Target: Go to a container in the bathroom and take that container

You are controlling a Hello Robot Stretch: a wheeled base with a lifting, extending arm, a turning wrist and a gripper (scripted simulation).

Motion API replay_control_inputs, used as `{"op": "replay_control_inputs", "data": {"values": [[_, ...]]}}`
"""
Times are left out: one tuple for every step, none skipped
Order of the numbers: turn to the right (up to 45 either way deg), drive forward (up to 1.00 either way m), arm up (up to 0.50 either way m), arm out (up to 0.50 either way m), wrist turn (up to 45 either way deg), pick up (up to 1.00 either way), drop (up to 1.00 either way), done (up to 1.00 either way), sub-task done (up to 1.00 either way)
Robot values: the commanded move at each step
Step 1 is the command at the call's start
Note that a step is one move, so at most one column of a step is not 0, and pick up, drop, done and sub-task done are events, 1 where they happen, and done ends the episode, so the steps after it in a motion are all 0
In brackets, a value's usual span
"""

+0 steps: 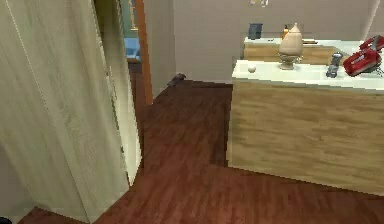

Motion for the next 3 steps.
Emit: {"op": "replay_control_inputs", "data": {"values": [[-3.0, 0.0, 0.0, 0.0, 0.0, 0.0, 0.0, 0.0, 0.0], [0.0, 1.0, 0.0, 0.0, 0.0, 0.0, 0.0, 0.0, 0.0], [0.0, 0.85, 0.0, 0.0, 0.0, 0.0, 0.0, 0.0, 0.0]]}}
